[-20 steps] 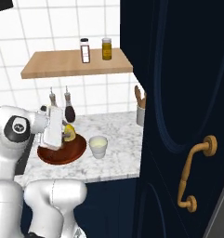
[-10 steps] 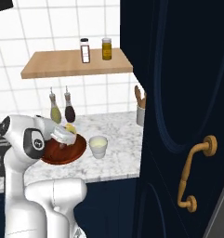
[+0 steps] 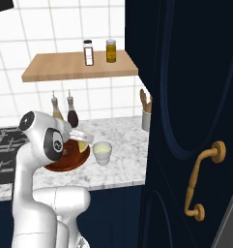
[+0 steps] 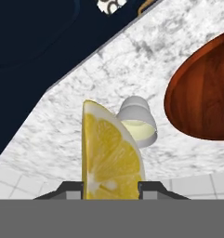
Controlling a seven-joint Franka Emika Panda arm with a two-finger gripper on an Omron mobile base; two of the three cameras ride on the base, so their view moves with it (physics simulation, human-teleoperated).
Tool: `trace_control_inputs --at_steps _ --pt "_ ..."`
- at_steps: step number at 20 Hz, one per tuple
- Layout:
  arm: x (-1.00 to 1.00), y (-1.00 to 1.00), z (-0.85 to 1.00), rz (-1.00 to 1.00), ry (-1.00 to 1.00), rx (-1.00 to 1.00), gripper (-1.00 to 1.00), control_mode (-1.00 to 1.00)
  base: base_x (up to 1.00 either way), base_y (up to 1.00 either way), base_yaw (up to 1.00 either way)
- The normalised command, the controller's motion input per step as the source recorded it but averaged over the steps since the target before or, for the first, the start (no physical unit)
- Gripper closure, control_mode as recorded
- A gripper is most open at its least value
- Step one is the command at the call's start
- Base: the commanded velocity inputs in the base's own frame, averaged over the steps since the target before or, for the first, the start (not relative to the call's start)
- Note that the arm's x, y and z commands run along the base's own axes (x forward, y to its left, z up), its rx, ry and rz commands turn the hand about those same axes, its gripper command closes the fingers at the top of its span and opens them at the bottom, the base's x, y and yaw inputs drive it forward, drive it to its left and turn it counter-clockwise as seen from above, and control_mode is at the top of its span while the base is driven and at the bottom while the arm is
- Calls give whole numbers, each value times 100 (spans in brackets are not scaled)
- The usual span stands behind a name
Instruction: Grab a lemon wedge from the fridge and one ice cube from the ice bowl, and put them in the glass of lemonade.
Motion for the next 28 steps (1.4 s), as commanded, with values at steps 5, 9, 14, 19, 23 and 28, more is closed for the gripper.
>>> trace_control_inputs --at_steps 5,9,14,19,23,28 --pt "47 -24 -18 -2 -1 5 100 -100 0 0 0" --pt "43 -25 -15 -3 0 10 100 -100 0 0 0" --pt "41 -6 -12 -8 0 12 100 -100 0 0 0" --pt "43 0 -6 -6 0 11 100 -100 0 0 0" --pt "29 0 -25 0 0 1 100 -100 0 0 0" --pt "19 0 -33 0 0 0 100 -100 0 0 0"
